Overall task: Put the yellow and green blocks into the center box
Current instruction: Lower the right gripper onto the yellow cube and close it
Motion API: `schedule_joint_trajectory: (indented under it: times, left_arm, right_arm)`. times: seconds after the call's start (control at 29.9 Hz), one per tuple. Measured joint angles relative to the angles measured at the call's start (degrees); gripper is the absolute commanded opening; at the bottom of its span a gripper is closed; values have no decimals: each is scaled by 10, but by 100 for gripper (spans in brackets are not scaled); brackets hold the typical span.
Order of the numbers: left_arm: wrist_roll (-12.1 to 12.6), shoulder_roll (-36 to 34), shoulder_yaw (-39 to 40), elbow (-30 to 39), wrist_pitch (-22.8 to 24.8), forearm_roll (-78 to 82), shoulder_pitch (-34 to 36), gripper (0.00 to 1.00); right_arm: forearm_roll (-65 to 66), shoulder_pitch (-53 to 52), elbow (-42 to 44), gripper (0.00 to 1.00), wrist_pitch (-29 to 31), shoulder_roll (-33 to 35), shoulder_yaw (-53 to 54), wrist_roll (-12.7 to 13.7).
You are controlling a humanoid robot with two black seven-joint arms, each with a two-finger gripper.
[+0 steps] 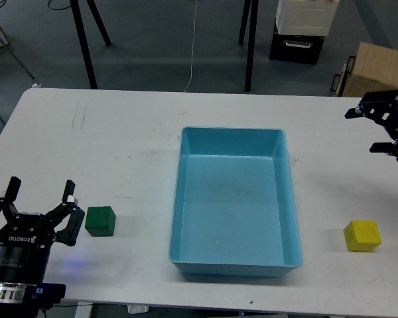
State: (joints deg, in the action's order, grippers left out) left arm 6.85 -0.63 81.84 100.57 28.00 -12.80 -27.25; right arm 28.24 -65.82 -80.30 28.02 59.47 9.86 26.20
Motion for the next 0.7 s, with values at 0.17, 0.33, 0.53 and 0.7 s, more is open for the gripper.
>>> schedule_joint_trajectory:
  times: [0.17,0.33,0.53,0.7]
  left_arm:
    - [0,0,0,-1,0,1,2,100]
    - [1,0,-1,-2,0,1,3,100]
    - [1,3,-1,-2,0,1,4,100]
    - [0,3,-1,-2,0,1,4,100]
  right_arm:
    - [85,-46,-13,100,0,-4,-102,1]
    - [168,9,-42,100,0,-5,-113,1]
    - [226,68,-60,100,0,-21,-113,1]
    - [233,89,-72,100,0,-30,-113,0]
